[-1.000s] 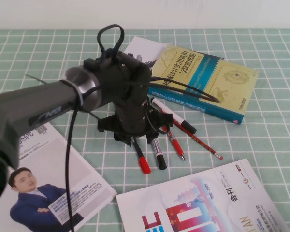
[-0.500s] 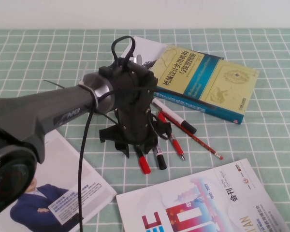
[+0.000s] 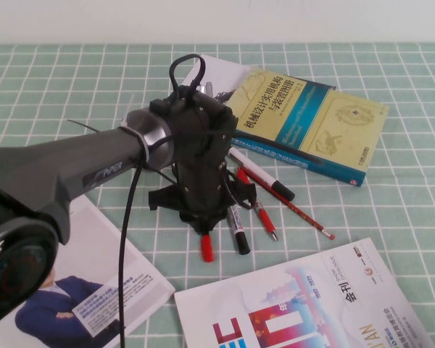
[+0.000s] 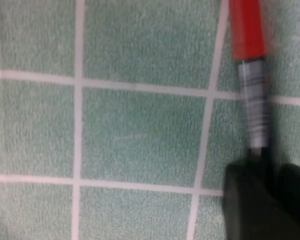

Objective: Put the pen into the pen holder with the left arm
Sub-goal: Pick up the pen on the table, then place the pen onto the pen holder

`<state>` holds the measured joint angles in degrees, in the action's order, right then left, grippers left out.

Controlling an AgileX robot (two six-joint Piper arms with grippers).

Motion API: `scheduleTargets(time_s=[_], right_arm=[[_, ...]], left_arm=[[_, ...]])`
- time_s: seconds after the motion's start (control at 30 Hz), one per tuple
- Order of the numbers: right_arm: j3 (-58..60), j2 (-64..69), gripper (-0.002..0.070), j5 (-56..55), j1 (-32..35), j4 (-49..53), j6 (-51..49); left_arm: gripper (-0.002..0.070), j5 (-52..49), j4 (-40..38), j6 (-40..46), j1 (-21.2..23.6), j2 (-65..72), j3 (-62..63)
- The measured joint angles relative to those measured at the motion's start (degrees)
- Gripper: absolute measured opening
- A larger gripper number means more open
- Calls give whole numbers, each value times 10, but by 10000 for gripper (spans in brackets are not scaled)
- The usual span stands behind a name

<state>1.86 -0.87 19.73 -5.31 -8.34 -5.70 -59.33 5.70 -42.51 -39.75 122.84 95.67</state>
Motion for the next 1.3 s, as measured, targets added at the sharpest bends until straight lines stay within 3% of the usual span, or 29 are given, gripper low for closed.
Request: scheduleTargets(time_s=[0.1,0.33,0.63,0.83,0.93,1.07,1.3], right_arm=[[0,0,-19,0,0,0,0],[0,0,-19,0,0,0,0],[0,0,-19,0,0,0,0],[0,0,-19,0,0,0,0],[0,0,-19,0,0,0,0],[0,0,-20,0,0,0,0],[0,0,-20,0,0,0,0]], left_arm=[[61,1,0,20,0,0,1],[61,-5,0,69,0,0,2],[61,-85,0,126,0,-43,0],[61,-79,21,172,-30,-123,-10],[61,3,55,182,-54,-186,-53],[61,203,73,183,-63,-259,-157],[61,567,87,183,-19,-331,-352]])
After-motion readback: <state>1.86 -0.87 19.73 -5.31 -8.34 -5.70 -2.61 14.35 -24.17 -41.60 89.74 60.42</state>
